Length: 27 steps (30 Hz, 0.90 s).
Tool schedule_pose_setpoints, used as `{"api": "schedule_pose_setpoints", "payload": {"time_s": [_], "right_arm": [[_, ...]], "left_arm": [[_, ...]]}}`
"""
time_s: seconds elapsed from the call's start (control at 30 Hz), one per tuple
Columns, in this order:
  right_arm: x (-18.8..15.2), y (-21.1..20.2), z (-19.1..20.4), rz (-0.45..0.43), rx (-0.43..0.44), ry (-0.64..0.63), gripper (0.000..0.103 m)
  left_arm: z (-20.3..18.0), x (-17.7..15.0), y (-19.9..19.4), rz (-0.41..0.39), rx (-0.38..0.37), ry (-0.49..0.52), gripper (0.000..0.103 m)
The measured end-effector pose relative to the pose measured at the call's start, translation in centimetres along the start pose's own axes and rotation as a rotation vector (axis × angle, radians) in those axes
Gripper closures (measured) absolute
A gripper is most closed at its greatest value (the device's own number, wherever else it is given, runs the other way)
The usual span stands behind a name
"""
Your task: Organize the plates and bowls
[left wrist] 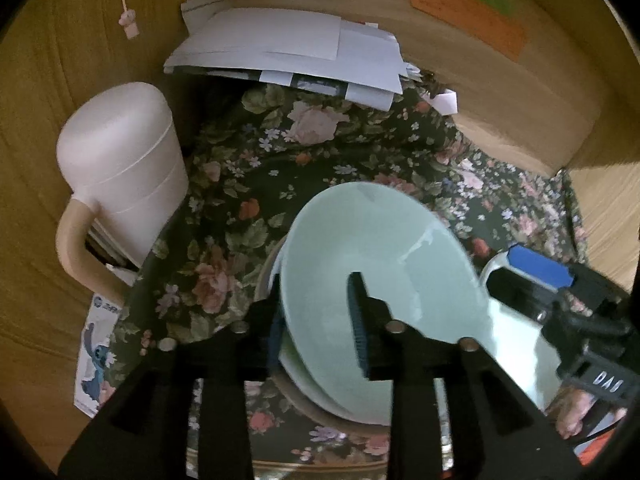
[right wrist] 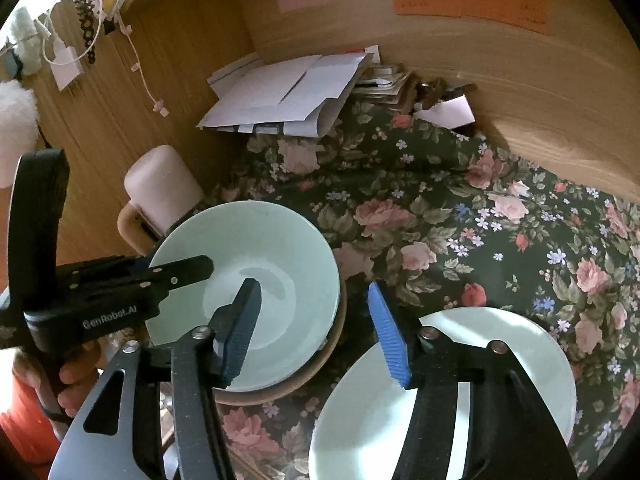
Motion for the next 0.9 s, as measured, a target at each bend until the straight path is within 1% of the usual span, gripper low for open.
{"api": "schedule_pose_setpoints", "payload": {"time_s": [0.07, 0.1, 0.13, 0.2, 0.27, 0.3, 0.43, 0.57, 0.77, 0.9], "right_arm": [[0.0, 0.1, -0.2, 0.003, 0.002, 0.008, 0.05], [0.0, 0.2, -0.3, 0.007, 0.004, 0.011, 0.05], [-0.1, 0.3, -0.4, 0.012, 0.008, 0.015, 0.05], [-0.3, 0.5, -0.5, 0.02, 0.01, 0.023, 0.05], [-0.4, 0.9, -0.7, 0.032, 0.016, 0.029, 0.05], [-0.5, 1.0, -0.7, 0.037, 0.019, 0.032, 0.05], [-0.9, 1.8, -0.5, 0.062, 0.026, 0.029, 0.05], [-1.3, 2.7, -0.3, 0.095, 0.036, 0.024, 0.05], [-1.6, 3.9, 0.2, 0.139, 0.046, 0.012, 0.05], [-1.8, 4.6, 0.3, 0.16, 0.071, 0.019, 0.05]], "left_arm": [[0.0, 0.3, -0.2, -0.007, 0.001, -0.008, 0.068], [-0.1, 0.5, -0.6, -0.029, 0.017, -0.002, 0.066], [-0.2, 0.7, -0.9, -0.05, 0.027, 0.005, 0.061], [-0.4, 1.1, -2.1, -0.101, 0.027, 0.029, 0.057], [-0.3, 1.3, -2.7, -0.122, 0.032, 0.031, 0.052], [-0.1, 1.4, -2.9, -0.125, 0.031, 0.026, 0.051], [1.3, 1.0, -2.3, -0.096, 0.037, -0.009, 0.051], [2.5, -0.6, -0.8, -0.033, 0.031, -0.033, 0.051], [2.9, -2.9, 0.8, 0.036, -0.01, -0.048, 0.051], [2.9, -3.4, 1.1, 0.045, -0.043, -0.051, 0.051]]}}
Point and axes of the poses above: each gripper's, at about its wrist camera, not at the fingertips, and y roughly the way its jaws point, z to its left, x to its top, the point moved 3 cm from there along y, roughly the way its jaws point, and after that the axes turned 5 degrees about -y, right-handed, at the moved point
